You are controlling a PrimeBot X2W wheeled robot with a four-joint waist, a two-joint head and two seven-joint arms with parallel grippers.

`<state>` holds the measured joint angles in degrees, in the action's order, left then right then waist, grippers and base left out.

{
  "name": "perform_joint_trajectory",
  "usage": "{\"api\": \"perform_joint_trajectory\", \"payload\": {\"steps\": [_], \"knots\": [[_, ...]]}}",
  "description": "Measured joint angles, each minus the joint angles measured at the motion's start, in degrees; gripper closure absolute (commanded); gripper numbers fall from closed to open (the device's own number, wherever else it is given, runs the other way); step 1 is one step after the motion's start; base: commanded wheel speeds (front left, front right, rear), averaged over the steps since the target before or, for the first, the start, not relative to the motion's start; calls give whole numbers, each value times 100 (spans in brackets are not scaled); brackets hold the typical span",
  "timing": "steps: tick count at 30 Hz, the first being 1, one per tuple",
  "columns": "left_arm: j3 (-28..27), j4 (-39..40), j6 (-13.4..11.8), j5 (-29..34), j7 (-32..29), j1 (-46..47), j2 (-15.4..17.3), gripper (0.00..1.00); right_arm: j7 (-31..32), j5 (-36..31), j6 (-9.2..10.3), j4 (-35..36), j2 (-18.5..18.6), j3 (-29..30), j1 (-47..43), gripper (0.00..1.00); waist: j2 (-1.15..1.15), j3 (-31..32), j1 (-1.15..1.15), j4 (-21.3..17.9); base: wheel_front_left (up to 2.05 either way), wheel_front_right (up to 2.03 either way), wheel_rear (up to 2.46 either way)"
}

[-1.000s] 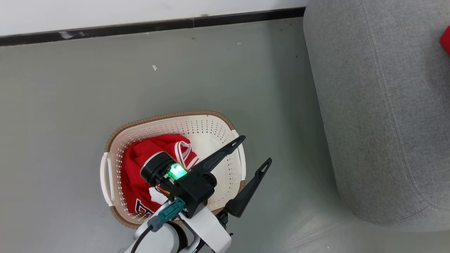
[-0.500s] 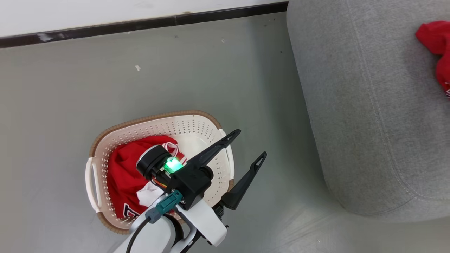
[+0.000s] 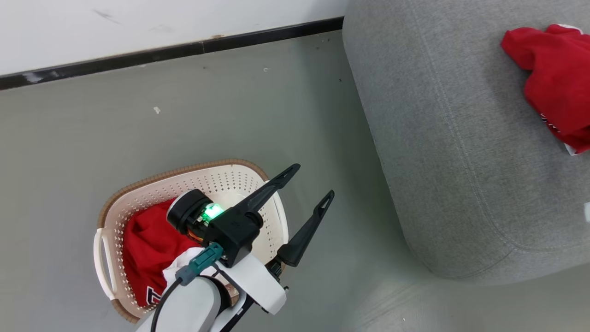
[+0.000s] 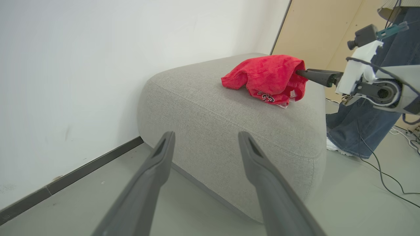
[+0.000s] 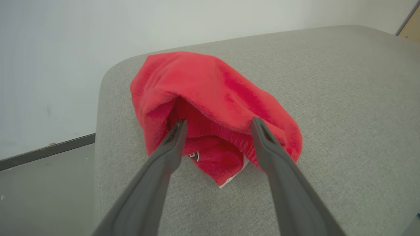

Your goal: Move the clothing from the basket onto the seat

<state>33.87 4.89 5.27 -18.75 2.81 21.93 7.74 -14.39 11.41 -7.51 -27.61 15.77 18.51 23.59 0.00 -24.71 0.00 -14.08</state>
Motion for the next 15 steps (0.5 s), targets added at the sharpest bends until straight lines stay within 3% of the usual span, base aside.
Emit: {"api": "perform_joint_trajectory", "payload": {"steps": [15], "knots": [[-456, -258, -77, -231, 448, -19, 3, 0, -1, -100, 0, 969, -127, -808, -223, 0, 0, 455, 0, -258, 0, 0, 0]]}}
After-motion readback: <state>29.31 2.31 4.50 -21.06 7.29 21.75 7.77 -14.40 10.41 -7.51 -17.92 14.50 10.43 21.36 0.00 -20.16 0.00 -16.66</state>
